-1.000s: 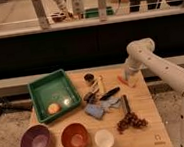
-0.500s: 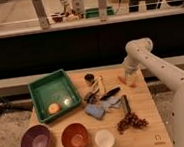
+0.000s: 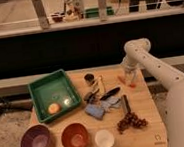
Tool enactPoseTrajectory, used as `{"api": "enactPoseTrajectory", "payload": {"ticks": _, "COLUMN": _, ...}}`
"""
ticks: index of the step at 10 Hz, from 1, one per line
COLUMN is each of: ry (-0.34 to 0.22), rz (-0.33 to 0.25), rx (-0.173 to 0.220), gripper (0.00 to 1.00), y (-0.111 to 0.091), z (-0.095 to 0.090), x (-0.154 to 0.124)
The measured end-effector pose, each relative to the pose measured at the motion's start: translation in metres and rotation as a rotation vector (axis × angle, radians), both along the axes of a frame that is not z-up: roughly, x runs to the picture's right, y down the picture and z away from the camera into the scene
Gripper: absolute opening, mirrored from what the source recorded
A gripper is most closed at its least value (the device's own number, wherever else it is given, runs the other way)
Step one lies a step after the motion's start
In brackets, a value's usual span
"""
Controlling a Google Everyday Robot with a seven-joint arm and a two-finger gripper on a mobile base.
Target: Place eraser in paper cup
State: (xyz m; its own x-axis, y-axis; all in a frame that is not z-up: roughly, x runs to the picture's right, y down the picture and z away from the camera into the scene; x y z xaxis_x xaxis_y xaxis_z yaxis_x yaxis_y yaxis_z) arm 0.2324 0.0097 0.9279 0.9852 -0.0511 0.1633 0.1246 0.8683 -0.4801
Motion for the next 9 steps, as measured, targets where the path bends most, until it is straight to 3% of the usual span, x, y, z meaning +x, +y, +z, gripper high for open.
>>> {"api": "enactPoseTrajectory", "payload": {"ticks": 2, "ry": -0.008, "rz": -0.009, "rx": -0.001, "gripper": 0.80, "y": 0.003, "z": 0.008, "x": 0.000}}
{"api": "enactPoseTrajectory", "payload": {"ticks": 4, "ry": -0.059, "rz": -0.051, "rx": -0.004, "gripper": 0.80, "y": 0.008, "z": -0.004, "x": -0.002}}
{"api": "enactPoseTrajectory", "payload": {"ticks": 7, "ry": -0.185, "rz": -0.164, "rx": -0.004, "gripper": 0.80, "y": 0.031, "z": -0.039, "x": -0.007}}
{"api": "enactPoseTrajectory", "payload": {"ticks": 9, "ry": -0.309, "rz": -0.303, "rx": -0.023, "gripper": 0.80, "y": 0.054, "z": -0.059, "x": -0.011}}
